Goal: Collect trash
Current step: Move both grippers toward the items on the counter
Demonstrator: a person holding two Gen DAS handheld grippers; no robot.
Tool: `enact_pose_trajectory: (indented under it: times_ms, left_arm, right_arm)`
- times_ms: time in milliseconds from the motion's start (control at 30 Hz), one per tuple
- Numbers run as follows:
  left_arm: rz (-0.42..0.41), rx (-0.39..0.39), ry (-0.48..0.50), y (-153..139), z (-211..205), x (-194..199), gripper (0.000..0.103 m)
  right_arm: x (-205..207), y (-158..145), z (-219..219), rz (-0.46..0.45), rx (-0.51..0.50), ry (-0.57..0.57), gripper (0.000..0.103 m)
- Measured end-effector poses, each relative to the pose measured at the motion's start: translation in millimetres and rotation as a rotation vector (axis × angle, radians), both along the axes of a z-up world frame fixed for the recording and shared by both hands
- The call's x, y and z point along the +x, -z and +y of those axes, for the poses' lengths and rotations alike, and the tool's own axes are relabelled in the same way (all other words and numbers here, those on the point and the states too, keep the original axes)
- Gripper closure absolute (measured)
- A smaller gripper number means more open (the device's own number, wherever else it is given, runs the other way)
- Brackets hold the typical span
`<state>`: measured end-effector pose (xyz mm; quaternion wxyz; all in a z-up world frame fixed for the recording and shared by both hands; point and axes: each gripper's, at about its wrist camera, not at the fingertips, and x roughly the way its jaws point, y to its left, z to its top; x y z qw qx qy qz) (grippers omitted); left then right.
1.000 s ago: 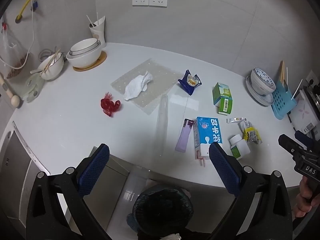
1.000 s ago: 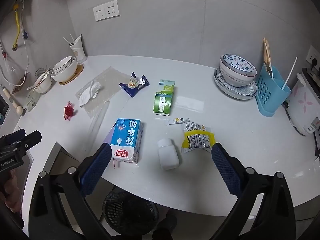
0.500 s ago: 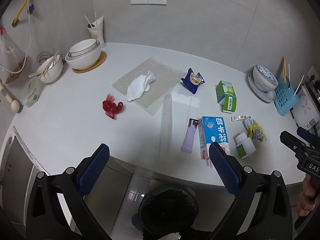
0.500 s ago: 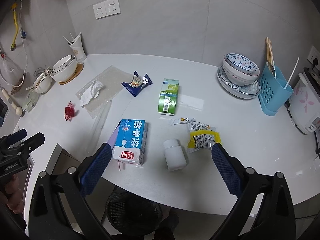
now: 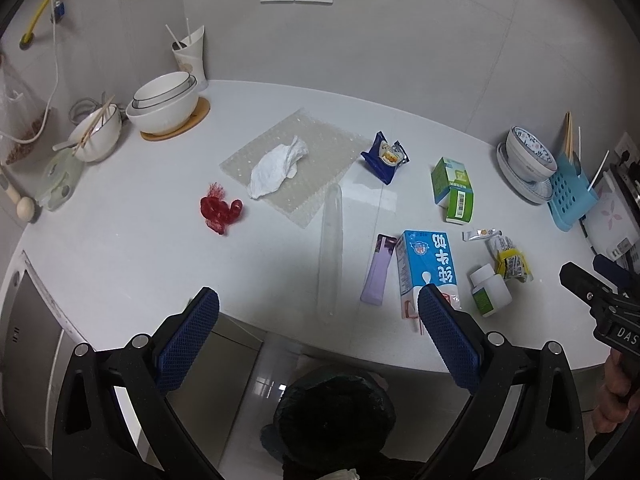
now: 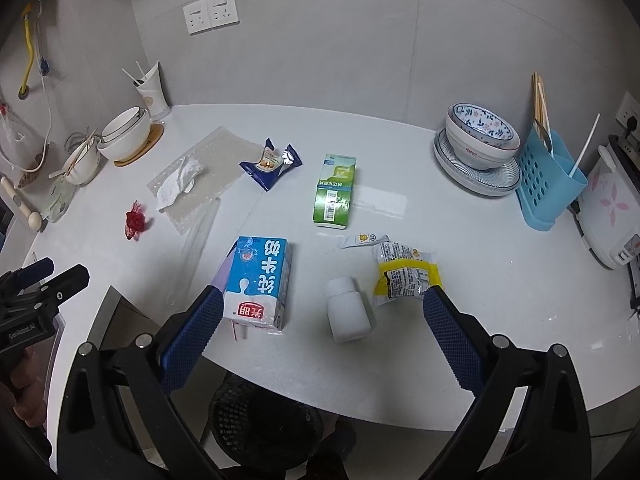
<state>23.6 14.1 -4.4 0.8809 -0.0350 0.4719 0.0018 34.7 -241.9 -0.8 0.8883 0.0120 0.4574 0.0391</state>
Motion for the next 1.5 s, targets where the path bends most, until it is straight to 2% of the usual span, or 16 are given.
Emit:
enact_pose_trajectory:
  times_ms: [833,1500]
  left_arm:
    - [-0.01,0.016,-0.005,-0.9,-4.4,-6.0,0.006]
    - [0.006,0.015,0.021,5.5,-11.3,4.0,0.007]
  right_arm:
    - [-13.6,-1.8,-3.6,-0.016,0.009,0.013,0.007]
    - [-8.5,1.5,-7.8,-0.006,0.009,0.027,0.007]
